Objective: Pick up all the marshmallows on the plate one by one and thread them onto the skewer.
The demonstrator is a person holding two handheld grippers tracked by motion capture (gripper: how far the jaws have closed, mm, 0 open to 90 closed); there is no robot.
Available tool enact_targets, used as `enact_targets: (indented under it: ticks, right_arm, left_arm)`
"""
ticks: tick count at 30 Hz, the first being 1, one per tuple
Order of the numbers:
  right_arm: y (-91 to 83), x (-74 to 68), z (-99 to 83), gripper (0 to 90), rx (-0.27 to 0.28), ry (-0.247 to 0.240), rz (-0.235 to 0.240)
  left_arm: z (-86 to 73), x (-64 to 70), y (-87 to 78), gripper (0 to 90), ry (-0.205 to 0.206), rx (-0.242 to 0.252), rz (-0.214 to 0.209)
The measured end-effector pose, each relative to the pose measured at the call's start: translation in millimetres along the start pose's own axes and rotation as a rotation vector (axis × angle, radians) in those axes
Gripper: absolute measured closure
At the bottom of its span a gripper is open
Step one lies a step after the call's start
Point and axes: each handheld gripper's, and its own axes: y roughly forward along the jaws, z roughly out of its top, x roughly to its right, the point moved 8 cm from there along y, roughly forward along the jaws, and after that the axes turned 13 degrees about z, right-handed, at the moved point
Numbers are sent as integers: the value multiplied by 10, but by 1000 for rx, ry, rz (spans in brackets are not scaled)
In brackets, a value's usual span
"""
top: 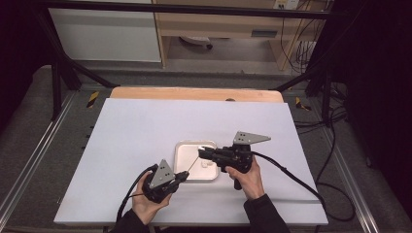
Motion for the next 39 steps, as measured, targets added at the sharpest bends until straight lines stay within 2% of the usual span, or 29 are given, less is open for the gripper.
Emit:
enact_targets:
  ticks: [3, 4, 5, 6, 7, 8, 9, 11, 26, 33, 34, 36, 39]
  right_arm:
    - [7, 3, -23, 828, -12, -3, -4]
    - [6, 4, -28, 827, -13, -2, -5]
    - [19, 0, -46, 827, -25, 6, 3]
    - [69, -8, -126, 823, -81, 16, 20]
    - [166, -19, -239, 824, -113, 20, 38]
    - [224, -21, -267, 824, -91, 4, 27]
    - [249, -15, -265, 824, -80, 5, 32]
    - [276, 26, -314, 823, -102, 24, 36]
    - [284, 35, -342, 815, -108, 22, 19]
    - [270, 52, -364, 798, -140, 38, 1]
    - [263, 56, -356, 780, -139, 37, -4]
    - [237, 67, -327, 633, -132, 31, -34]
    - [185, 92, -295, 483, -146, -3, -79]
  left_arm:
    - [-6, -14, -3, 894, 0, 2, 6]
    - [16, -16, -13, 894, -8, 17, 0]
    - [77, -6, -42, 894, -30, 53, -23]
    - [151, -12, -69, 894, -10, 58, 3]
    - [160, -31, -55, 894, 42, 41, 63]
    - [129, -31, -28, 895, -4, 41, 40]
    - [86, -41, -7, 895, -27, 36, 24]
    - [50, -59, -14, 895, -1, 20, 37]
    - [45, -51, 14, 894, -21, -2, 19]
    - [32, -34, 39, 893, -41, -12, 0]
    - [40, -38, 33, 893, -41, -9, 0]
    - [47, -55, 18, 893, -45, -5, 2]
    - [31, -82, 13, 892, -55, -9, 1]
